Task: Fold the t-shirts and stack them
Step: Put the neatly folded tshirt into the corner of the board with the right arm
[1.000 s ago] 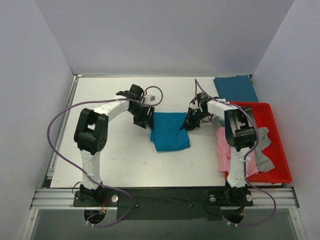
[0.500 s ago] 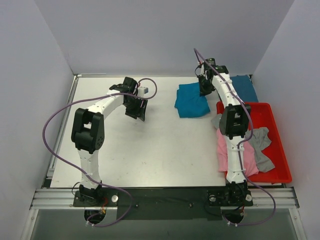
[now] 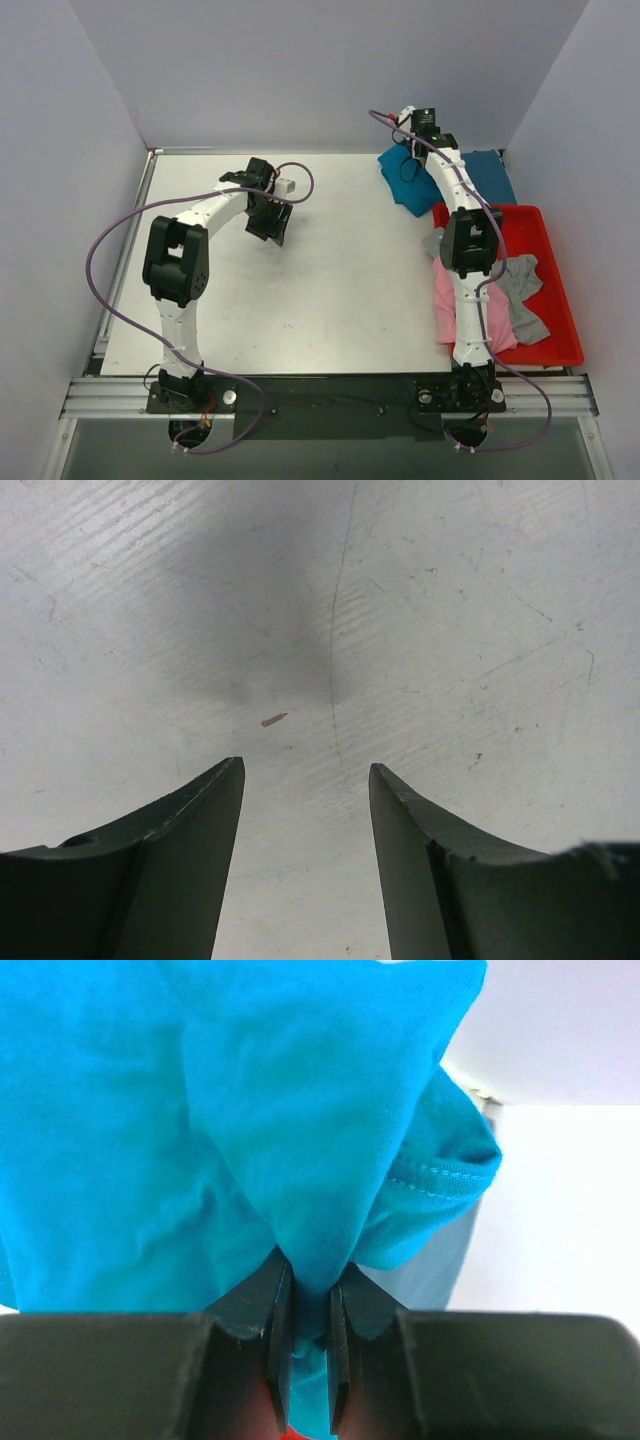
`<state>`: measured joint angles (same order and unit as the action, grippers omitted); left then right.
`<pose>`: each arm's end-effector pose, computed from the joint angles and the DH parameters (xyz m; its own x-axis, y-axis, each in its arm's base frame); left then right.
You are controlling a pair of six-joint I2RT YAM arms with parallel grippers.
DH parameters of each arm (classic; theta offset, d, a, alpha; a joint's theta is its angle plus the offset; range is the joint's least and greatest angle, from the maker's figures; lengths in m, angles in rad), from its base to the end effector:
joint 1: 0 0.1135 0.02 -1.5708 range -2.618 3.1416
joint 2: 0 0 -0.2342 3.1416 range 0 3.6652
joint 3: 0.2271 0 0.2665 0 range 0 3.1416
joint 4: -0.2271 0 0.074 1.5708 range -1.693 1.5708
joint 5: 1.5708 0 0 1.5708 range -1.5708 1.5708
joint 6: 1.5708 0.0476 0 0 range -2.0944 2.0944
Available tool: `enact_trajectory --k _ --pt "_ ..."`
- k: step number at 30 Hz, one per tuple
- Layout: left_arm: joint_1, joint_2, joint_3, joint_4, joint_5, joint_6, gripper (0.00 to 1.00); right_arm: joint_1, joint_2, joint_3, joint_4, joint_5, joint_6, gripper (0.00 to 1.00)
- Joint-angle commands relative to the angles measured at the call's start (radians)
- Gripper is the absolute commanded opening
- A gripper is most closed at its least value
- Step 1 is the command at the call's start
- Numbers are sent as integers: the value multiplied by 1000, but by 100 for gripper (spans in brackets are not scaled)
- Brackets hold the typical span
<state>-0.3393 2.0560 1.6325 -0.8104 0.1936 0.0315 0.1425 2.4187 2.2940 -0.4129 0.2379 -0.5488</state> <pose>0.4029 -0.1519 0.1547 -0.8774 0.3424 -0.3361 0.4144 0.8939 -0.1711 0.5599 0.0690 0.2341 -0.4650 -0.5789 -0.6699 -0.2112 0.8073 -0.5510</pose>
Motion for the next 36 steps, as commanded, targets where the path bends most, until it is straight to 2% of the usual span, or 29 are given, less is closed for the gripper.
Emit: enact_trajectory --k 1,8,24,32,36 --pt "-1 -30 1 2 -36 25 63 -24 -30 32 121 84 -134 0" --pt "0 -14 7 1 -40 30 63 -84 -66 53 140 86 -227 0" --pt "0 -4 30 -36 -55 67 63 -216 -67 47 135 -15 -229 0" --pt "0 21 58 -50 -89 88 63 -195 -136 68 66 -163 -232 0" --pt "2 23 58 -50 -91 91 63 -204 -141 79 43 -150 -276 0"
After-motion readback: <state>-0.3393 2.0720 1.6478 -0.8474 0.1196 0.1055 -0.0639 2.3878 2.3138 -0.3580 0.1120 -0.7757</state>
